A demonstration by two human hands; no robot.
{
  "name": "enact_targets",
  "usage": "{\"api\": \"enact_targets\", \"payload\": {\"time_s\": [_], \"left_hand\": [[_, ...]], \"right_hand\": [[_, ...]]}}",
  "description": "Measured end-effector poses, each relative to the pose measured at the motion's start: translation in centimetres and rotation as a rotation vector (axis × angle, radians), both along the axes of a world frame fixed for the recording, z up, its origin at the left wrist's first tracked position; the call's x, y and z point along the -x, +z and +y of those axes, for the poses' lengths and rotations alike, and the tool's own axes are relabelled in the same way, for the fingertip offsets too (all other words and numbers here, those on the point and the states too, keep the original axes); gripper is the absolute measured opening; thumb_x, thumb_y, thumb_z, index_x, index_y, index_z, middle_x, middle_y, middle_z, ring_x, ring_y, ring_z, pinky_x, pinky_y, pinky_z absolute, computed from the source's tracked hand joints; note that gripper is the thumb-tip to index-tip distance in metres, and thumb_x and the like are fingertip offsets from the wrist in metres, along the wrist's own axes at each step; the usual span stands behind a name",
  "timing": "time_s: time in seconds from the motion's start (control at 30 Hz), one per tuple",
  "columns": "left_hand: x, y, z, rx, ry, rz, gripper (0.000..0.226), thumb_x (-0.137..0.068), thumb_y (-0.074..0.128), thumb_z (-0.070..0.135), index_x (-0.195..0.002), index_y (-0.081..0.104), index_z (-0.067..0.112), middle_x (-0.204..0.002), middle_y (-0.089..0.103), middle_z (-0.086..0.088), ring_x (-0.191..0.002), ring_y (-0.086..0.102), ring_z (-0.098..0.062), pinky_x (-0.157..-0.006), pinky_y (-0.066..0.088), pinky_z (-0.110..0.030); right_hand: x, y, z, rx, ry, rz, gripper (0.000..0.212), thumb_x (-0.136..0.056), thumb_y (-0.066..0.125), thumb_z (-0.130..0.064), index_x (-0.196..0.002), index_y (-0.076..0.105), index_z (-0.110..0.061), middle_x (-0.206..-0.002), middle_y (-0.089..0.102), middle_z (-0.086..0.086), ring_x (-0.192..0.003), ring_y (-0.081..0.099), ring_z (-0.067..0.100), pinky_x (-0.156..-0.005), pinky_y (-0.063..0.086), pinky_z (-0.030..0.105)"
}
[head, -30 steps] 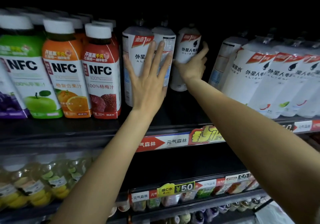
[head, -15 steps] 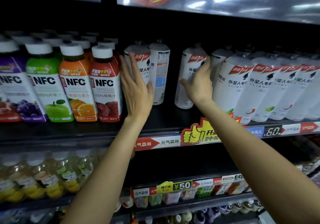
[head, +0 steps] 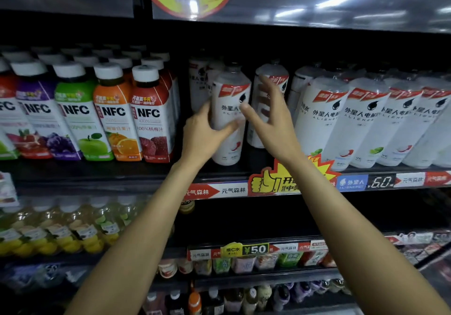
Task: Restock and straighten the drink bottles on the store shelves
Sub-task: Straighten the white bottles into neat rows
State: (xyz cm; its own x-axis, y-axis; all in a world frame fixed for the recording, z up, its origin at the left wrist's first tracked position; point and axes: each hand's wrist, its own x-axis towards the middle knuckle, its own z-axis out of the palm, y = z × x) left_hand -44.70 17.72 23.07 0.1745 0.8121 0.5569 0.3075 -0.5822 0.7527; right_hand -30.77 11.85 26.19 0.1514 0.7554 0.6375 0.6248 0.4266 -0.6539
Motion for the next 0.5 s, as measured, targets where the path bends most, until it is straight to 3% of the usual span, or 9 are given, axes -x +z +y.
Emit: {"api": "enact_targets", "payload": {"time_s": [0.07, 0.17, 0.3, 0.43, 0.5], "left_hand": [[-1.1, 0.1, -1.1, 0.045, -0.128, -0.040, 0.065, -0.083, 0.070, 0.042, -0.139, 0.046, 0.022, -0.125, 0.062, 0.008, -0.112, 0.059, -0.003, -0.096, 0.051, -0.032], [-3.1, 0.4, -2.1, 0.192, -0.337, -0.194, 0.066, -0.088, 0.051, 0.050, -0.147, 0.034, 0.025, -0.146, 0.045, 0.005, -0.133, 0.043, -0.007, -0.110, 0.037, -0.030], [-6.0, 0.1, -2.4, 0.312, -0.433, -0.405, 0.049, -0.102, 0.027, 0.032, -0.144, 0.039, 0.010, -0.145, 0.046, -0.005, -0.131, 0.044, -0.011, -0.111, 0.035, -0.032], [-9.1, -1.9, -1.3, 0.352, -0.450, -0.415, 0.072, -0.090, 0.028, 0.070, -0.150, 0.026, 0.031, -0.158, 0.024, -0.002, -0.147, 0.017, -0.021, -0.119, 0.014, -0.053], [-9.5, -2.7, 0.4, 0.350, -0.416, -0.479, 0.074, -0.086, 0.031, 0.077, -0.149, 0.025, 0.039, -0.159, 0.023, 0.001, -0.147, 0.018, -0.022, -0.117, 0.016, -0.057]], "right_hand": [[-0.1, 0.7, 0.1, 0.016, 0.003, 0.013, 0.070, -0.087, 0.064, -0.043, -0.144, 0.032, -0.016, -0.140, 0.048, 0.000, -0.127, 0.047, 0.012, -0.104, 0.043, 0.038], [-1.1, 0.9, -0.1, -0.046, -0.167, -0.112, 0.076, -0.081, 0.060, -0.058, -0.137, 0.039, -0.010, -0.125, 0.059, 0.005, -0.115, 0.055, 0.020, -0.094, 0.047, 0.041], [-2.4, 1.5, -0.2, -0.217, -0.606, -0.542, 0.078, -0.079, 0.054, -0.065, -0.124, 0.054, -0.001, -0.116, 0.062, 0.016, -0.110, 0.050, 0.036, -0.087, 0.031, 0.037], [-4.7, 2.9, -1.2, -0.214, -0.791, -0.779, 0.075, -0.078, 0.048, -0.075, -0.107, 0.067, -0.008, -0.144, 0.043, 0.015, -0.139, 0.026, 0.041, -0.110, 0.010, 0.052], [-5.6, 3.5, -1.8, -0.204, -0.744, -0.794, 0.073, -0.082, 0.039, -0.077, -0.106, 0.070, -0.015, -0.148, 0.038, 0.014, -0.142, 0.018, 0.044, -0.111, 0.003, 0.062]]}}
